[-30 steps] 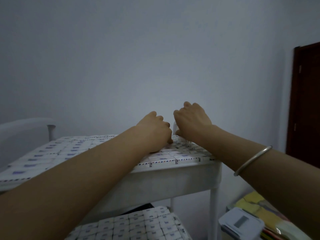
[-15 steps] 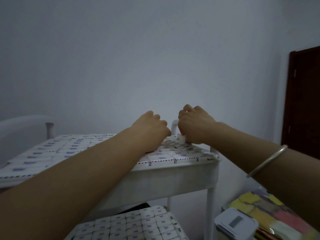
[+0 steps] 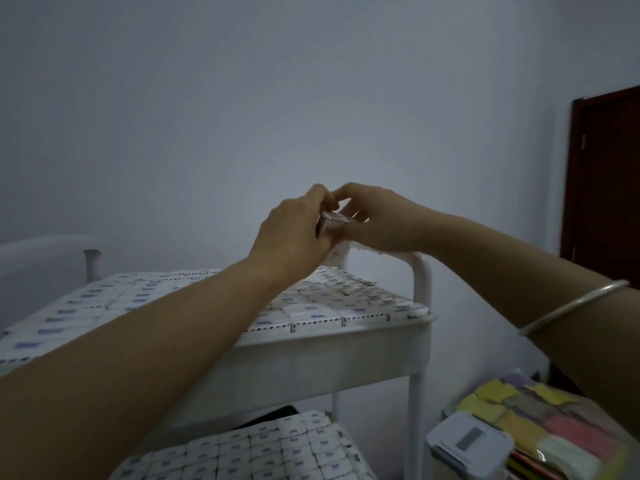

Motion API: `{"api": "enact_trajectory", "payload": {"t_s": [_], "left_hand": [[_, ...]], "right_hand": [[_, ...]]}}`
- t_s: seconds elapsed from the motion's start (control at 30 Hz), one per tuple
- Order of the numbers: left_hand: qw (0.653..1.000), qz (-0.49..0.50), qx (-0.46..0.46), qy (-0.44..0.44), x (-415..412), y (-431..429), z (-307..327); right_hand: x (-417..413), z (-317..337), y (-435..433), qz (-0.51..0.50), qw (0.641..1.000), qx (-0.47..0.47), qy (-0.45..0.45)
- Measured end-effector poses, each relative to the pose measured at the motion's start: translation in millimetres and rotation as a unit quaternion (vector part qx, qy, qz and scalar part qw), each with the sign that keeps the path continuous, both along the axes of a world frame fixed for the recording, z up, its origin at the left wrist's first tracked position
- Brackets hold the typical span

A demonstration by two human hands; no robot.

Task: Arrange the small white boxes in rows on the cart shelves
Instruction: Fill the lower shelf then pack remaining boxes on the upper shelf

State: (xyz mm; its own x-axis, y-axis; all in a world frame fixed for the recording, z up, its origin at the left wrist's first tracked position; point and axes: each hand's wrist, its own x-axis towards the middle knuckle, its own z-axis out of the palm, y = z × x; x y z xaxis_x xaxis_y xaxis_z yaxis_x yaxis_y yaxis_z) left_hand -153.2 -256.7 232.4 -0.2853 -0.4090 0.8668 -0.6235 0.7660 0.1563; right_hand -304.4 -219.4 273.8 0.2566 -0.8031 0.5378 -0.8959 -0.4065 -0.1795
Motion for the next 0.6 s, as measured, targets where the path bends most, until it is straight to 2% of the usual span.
{"api": "enact_trajectory", "payload": {"t_s": [0.1,0.2,0.3,0.43,0.53,0.6], "left_hand": [[0.996,-0.065,0.053,0.018,-4.1,4.6,0.6],[0.992,-0.085,0.086,0.037,-1.8,8.7,1.1],[0.983,-0.099,0.114,-0.107,-3.4,17.1,-2.0],[0.943,-0.086,0.171,-0.273,-10.9,25.0,-11.1],[0.907,-0.063,0.232,-0.346,-9.4,26.6,-12.1],[0.901,-0.053,0.236,-0.361,-6.5,29.7,-10.8]], "right_hand": [[-6.0,4.2,2.8,-0.077,0.991,-0.071,0.087],[-14.7,3.0,8.1,-0.114,0.981,-0.130,0.083],[-16.8,-3.7,15.4,-0.143,0.972,-0.157,0.104],[-9.8,-8.6,18.6,-0.203,0.951,-0.171,0.158],[-7.0,-7.1,17.1,-0.229,0.941,-0.173,0.179],[-5.6,-7.0,16.6,-0.232,0.940,-0.168,0.185]]}}
